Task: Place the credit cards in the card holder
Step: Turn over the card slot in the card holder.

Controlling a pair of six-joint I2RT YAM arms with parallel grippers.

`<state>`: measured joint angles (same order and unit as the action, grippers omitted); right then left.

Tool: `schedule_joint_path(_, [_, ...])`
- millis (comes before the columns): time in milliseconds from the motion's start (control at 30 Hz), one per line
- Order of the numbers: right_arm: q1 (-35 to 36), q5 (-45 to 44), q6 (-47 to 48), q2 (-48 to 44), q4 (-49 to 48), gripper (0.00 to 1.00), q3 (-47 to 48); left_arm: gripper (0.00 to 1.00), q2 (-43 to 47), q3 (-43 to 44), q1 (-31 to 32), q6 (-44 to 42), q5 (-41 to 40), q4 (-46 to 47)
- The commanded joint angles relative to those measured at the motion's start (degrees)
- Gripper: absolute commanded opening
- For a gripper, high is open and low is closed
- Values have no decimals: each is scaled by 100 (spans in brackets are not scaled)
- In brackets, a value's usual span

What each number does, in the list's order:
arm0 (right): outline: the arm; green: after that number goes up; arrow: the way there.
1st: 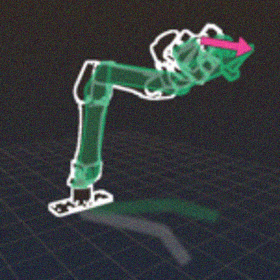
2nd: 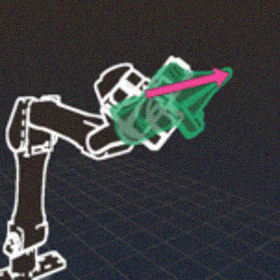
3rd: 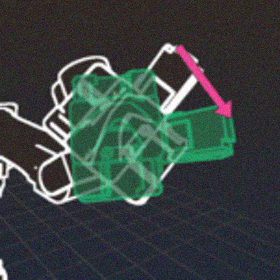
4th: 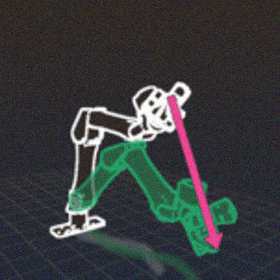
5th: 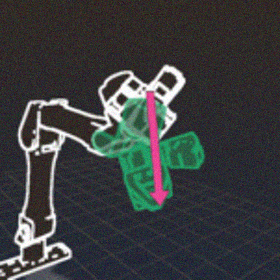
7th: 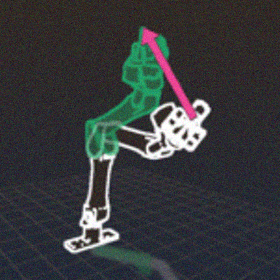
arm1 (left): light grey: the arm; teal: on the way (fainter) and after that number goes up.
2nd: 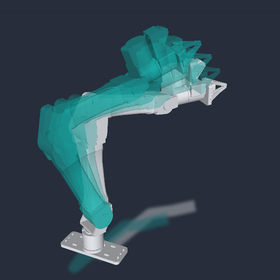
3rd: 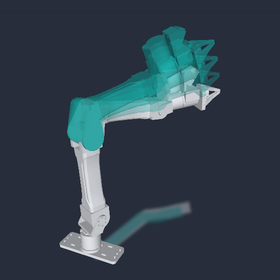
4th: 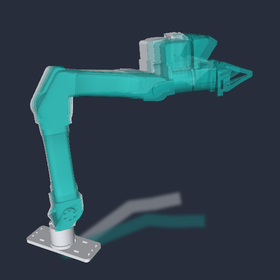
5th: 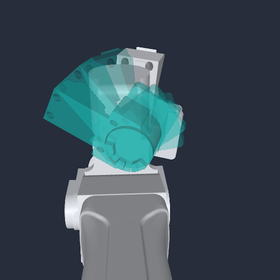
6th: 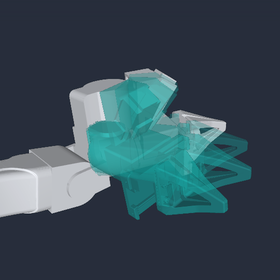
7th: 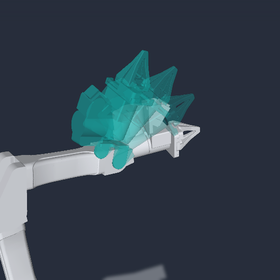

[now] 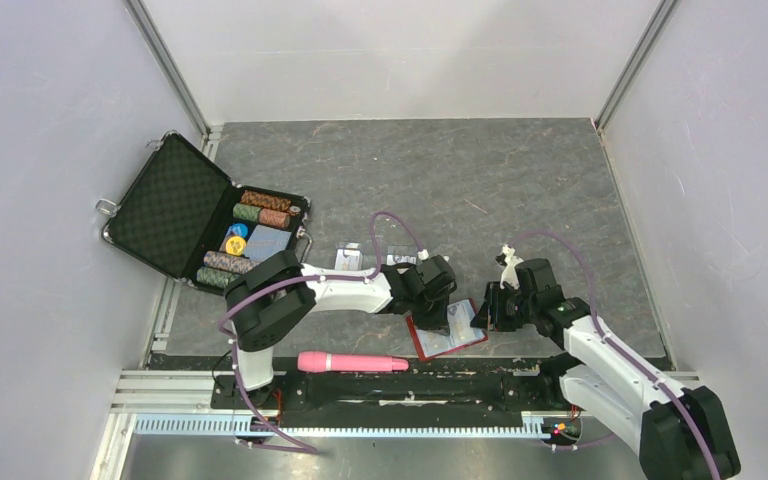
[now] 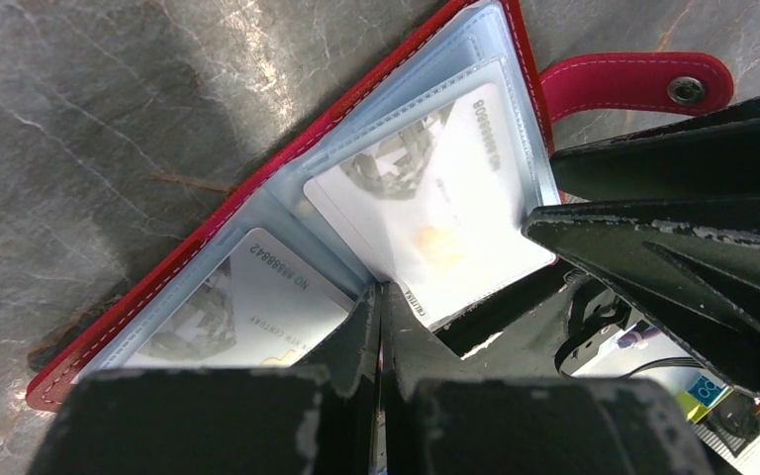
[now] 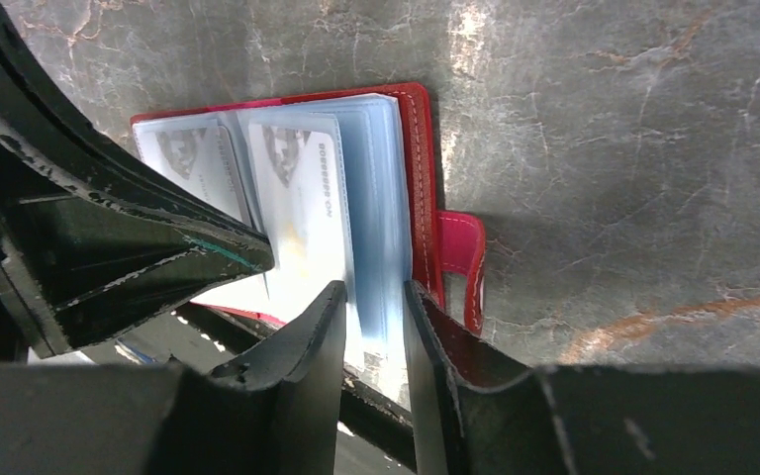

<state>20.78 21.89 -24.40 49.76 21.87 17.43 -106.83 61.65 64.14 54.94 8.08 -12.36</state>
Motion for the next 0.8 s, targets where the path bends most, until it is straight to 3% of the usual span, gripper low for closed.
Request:
schedule_joint_path(0, [5,218,-94,-173,-172,31,157,2,-395,-34,46,-132,-522,-589])
schedule_joint_path(167, [6,234,-110,-219,-82,33,227,2,-449,-17,59,-168,-557,-651])
schedule_joint_path(267, [5,-149,12,-330,193,48,379,2,-464,-12,78,-176,-555,-654])
schedule_joint_path(400, [6,-495,194,-414,527,56,581,2,-480,-12,79,-185,-555,-654])
schedule_joint_path(767, [6,477,-142,-149,-282,39,11,2,-487,-12,94,-212,-560,-680])
